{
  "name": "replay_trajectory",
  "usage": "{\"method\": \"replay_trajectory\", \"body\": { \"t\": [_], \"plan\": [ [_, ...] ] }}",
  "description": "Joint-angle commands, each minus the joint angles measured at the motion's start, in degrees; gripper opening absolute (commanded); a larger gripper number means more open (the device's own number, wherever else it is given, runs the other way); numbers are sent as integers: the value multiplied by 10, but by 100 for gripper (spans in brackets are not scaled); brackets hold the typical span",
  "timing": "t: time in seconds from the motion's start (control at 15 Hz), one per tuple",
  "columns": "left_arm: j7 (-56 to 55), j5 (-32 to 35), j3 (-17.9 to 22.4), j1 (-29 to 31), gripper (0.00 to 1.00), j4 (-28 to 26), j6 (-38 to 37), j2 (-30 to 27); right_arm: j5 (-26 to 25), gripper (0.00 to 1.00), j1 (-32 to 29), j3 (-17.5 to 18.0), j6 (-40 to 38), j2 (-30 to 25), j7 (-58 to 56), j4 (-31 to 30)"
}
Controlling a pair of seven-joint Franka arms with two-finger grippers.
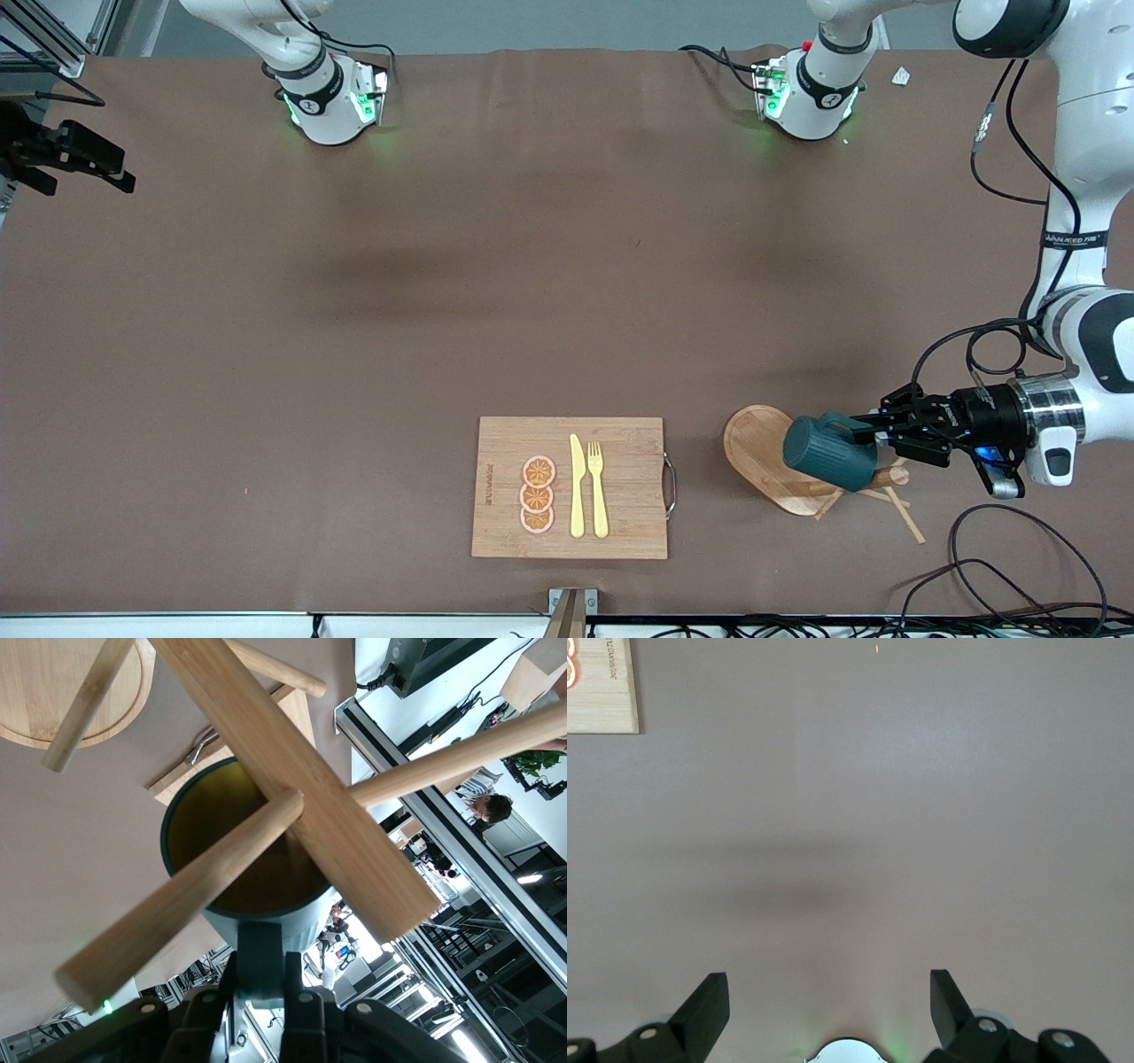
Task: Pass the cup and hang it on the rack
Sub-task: 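Hook the mug handle onto a rack peg with the left gripper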
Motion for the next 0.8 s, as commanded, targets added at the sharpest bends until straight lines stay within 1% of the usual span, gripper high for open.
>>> {"method": "replay_trajectory", "body": {
  "t": [0.0, 0.2, 0.27, 0.33, 0.4, 0.47, 0.53, 0.6, 0.67, 0.73],
  "plan": [
    [5, -14, -4, 4, 9, 2, -2, 5, -8, 100, 2, 1, 4, -11, -3, -10],
    [1, -28, -3, 4, 12, 3, 3, 8, -8, 100, 2, 1, 4, -11, -3, -10],
    [-1, -31, -3, 4, 14, 3, 3, 8, -8, 100, 3, 1, 4, -11, -3, -10],
    [0, -31, -3, 4, 19, 3, 4, 9, -9, 100, 2, 1, 4, -11, -4, -10],
    [1, -31, -4, 4, 38, 3, 4, 8, -15, 100, 2, 1, 4, -11, -4, -10],
    [3, -31, -4, 4, 53, 3, 4, 7, -20, 100, 3, 1, 4, -11, -4, -10],
    [-2, -31, -4, 4, 64, 5, 8, 4, -21, 100, 2, 1, 4, -11, -4, -11],
    [-1, -31, -4, 3, 86, 4, 15, 1, -21, 100, 2, 1, 4, -11, -4, -11],
    [-2, -31, -4, 2, 100, 4, 15, -1, -21, 100, 2, 1, 4, -11, -4, -11],
    [-3, -30, -4, 2, 100, 5, 15, -2, -21, 100, 2, 1, 4, -11, -4, -11]
  ]
}}
